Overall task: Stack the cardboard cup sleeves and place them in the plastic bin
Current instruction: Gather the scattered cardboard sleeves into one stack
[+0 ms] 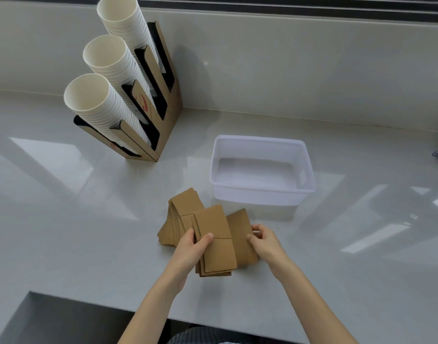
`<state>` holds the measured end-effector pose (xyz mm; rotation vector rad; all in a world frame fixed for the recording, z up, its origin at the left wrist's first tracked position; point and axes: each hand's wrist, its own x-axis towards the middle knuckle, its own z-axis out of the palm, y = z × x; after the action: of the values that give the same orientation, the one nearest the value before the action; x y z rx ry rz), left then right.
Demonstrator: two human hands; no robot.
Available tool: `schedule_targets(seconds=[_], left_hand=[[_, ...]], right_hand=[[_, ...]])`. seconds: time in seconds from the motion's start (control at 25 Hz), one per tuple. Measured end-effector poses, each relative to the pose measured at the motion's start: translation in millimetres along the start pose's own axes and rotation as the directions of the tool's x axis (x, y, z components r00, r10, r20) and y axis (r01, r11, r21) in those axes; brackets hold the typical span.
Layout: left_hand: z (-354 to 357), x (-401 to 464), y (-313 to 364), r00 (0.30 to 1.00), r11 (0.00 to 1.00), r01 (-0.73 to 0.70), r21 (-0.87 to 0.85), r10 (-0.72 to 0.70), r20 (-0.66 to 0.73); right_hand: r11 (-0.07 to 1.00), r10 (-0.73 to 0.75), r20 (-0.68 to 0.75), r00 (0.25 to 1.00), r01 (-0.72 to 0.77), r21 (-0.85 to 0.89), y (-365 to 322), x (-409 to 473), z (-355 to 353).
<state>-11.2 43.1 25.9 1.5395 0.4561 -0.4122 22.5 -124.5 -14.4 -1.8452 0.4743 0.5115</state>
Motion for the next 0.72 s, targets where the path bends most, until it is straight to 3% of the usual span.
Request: schedule_targets(seconds=[0.36, 0.52, 0.72], left_hand=[[11, 5, 1, 0.998, 1.000, 0.001, 0.031, -0.003, 0.067], [18, 6, 4, 0.994, 1.000, 0.005, 0.017, -0.007, 0.109], [22, 6, 6, 0.990, 0.996, 0.010, -0.092, 0.003, 0.140]], right_hand=[[0.906, -0.134, 0.045, 0.990, 0.104, 0.411, -15, -25, -57], [0.913, -0.193, 0.130, 0.973, 0.129, 0.387, -20, -37, -51], [0.949, -0.178, 0.125, 0.976, 0.137, 0.284, -17, -39, -34]])
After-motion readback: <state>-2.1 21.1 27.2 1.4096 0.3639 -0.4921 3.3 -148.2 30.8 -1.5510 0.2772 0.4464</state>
